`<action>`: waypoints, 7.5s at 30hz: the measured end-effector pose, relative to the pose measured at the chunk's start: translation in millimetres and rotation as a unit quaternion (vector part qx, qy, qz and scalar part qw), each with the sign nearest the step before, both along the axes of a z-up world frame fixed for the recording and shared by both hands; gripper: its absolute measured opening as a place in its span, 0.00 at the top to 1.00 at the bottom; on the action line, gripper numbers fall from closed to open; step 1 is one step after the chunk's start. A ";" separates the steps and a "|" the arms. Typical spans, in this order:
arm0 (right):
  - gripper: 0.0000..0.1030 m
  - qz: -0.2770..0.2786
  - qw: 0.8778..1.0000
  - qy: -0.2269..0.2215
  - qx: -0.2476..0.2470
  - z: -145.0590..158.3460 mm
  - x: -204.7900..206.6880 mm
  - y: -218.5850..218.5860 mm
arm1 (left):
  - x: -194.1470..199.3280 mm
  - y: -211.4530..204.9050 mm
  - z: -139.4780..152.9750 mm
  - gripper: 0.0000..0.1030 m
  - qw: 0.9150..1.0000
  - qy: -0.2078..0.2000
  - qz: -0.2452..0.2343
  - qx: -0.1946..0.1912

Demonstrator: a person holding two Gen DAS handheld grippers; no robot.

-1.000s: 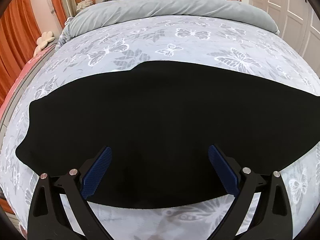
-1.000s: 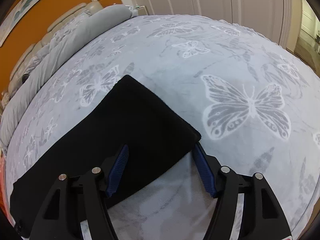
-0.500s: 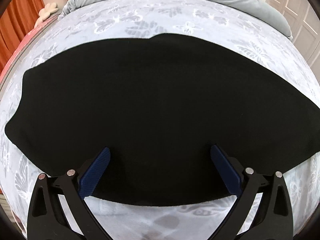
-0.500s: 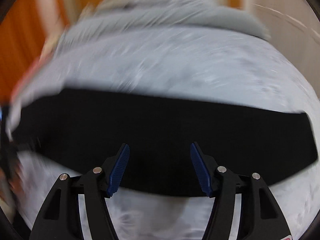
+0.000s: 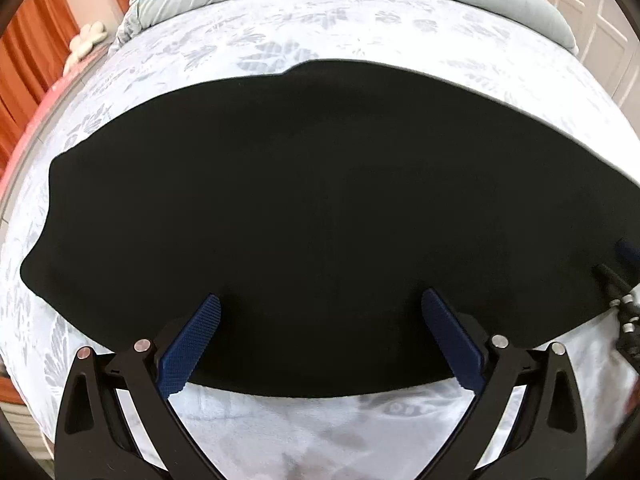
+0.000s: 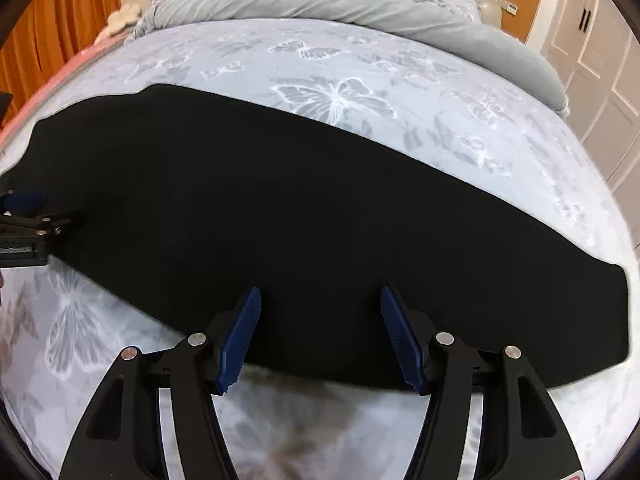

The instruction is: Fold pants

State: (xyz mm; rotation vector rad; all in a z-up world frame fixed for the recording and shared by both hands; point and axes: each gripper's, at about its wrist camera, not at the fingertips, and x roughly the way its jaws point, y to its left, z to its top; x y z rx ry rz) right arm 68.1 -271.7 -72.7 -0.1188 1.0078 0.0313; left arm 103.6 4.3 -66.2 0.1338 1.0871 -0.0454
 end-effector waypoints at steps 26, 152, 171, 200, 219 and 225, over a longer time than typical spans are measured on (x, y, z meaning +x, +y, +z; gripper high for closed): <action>0.30 -0.424 0.893 -0.075 0.131 -15.2 -111.2 -349.6 | -14.2 -38.1 15.7 0.05 0.996 -0.070 -0.049 0.001; 0.75 -0.029 0.999 0.014 -0.041 16.0 49.8 55.0 | -22.8 151.1 52.1 0.05 0.995 -0.058 0.081 -0.020; 0.67 0.028 0.995 -0.067 0.062 71.8 21.0 93.7 | -15.7 106.9 44.5 0.05 0.997 -0.051 0.048 -0.017; 0.57 0.085 0.989 -0.107 0.064 60.7 73.3 210.3 | -22.2 270.6 28.2 0.05 0.970 -0.017 0.188 -0.152; 0.42 -0.087 0.984 -0.125 0.095 84.6 3.1 6.4 | 28.2 306.0 5.1 0.83 0.878 -0.046 0.316 -0.356; 0.42 -0.110 0.982 -0.129 0.087 87.6 -10.1 -28.5 | 27.2 229.5 85.5 0.84 0.918 -0.146 0.222 -0.294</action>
